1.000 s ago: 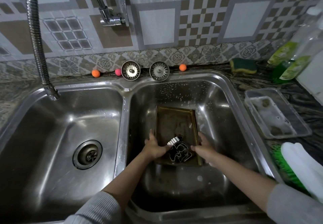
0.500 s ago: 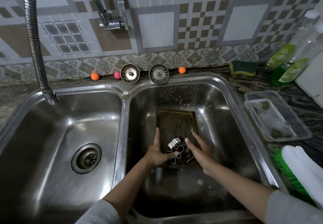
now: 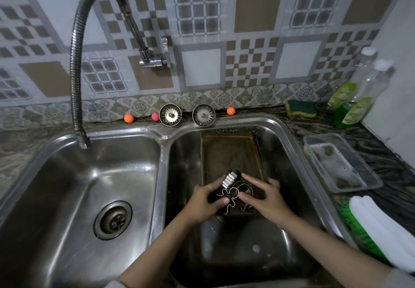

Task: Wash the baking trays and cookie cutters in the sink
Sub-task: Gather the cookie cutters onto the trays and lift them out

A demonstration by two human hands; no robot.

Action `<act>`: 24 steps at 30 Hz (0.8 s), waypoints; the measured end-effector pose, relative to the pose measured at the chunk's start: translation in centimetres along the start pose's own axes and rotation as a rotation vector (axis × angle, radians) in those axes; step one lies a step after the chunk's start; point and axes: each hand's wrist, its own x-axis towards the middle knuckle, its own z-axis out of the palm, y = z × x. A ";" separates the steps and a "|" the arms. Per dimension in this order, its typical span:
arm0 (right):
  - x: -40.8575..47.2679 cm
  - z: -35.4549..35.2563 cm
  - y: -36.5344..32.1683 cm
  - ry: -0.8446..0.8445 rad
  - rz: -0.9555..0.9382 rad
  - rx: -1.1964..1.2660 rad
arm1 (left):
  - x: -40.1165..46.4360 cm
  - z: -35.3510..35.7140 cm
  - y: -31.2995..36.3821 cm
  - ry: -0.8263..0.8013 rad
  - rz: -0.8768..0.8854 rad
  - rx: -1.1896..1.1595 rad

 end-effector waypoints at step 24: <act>-0.5 -9.0 -20.1 0.407 -0.688 -0.508 | -0.1 -11.0 16.3 0.281 0.483 -0.256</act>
